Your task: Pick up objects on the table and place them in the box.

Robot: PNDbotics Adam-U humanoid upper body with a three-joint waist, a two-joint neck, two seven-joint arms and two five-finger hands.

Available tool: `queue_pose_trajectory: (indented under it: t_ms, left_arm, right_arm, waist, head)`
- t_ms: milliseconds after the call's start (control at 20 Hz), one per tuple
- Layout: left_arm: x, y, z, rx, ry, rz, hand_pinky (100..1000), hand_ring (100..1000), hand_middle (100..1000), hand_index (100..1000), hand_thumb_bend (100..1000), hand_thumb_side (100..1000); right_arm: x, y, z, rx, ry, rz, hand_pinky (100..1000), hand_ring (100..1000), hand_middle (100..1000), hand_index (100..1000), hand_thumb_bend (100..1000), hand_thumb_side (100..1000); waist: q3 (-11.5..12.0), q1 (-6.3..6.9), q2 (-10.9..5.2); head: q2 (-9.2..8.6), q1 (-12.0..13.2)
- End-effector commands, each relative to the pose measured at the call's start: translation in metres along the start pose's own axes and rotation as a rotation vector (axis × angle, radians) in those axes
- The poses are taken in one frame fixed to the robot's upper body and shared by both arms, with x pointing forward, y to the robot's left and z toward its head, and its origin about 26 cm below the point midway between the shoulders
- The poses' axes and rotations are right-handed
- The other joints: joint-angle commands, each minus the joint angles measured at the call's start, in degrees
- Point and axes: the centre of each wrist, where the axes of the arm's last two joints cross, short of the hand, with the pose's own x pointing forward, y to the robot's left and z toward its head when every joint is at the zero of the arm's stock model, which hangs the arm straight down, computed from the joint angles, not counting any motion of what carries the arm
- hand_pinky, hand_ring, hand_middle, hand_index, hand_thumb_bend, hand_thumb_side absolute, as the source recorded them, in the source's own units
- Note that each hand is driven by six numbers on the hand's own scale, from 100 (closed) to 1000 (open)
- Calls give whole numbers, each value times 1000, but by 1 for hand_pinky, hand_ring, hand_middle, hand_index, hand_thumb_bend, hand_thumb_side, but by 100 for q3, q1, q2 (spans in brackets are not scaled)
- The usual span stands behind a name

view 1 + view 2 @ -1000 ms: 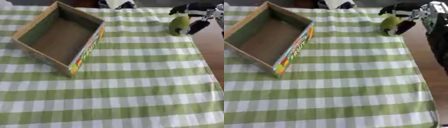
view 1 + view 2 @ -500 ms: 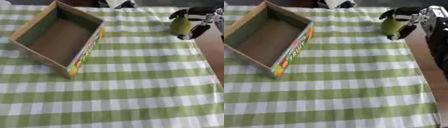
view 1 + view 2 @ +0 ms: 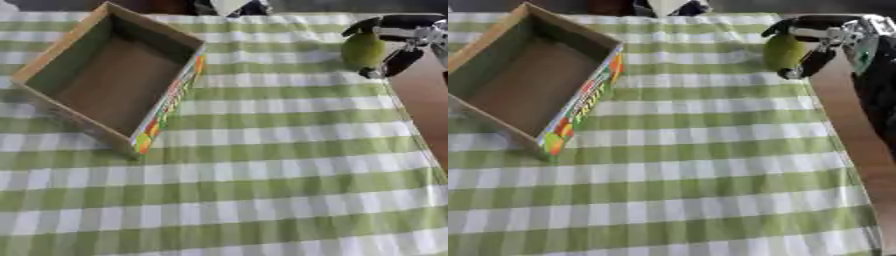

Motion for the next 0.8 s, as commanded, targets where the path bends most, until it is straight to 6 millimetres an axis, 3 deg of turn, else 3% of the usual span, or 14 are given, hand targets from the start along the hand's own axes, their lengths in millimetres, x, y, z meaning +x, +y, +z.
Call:
queue_pose_trajectory:
  t_ms: [50, 450, 800]
  left_arm:
    - [5, 1, -7, -9, -34, -3, 659, 674, 613, 736, 100, 618]
    - [6, 1, -8, -16, -37, -3, 659, 675, 613, 736, 100, 617]
    - [6, 0, -9, -18, -39, -3, 659, 676, 613, 736, 100, 617]
  right_arm:
    - [-12, -23, 20, -75, 49, 0, 983, 1000, 963, 1000, 266, 100]
    - [-15, -33, 28, -132, 120, -20, 976, 1000, 967, 1000, 303, 100]
    - [-19, -26, 30, -101, 161, -24, 974, 1000, 968, 1000, 306, 100]
  waist:
    - [-6, 7, -106]
    - [9, 0, -46]
    - [26, -14, -3]
  head:
    - [-92, -32]
    - [-136, -70]
    - [-166, -101]
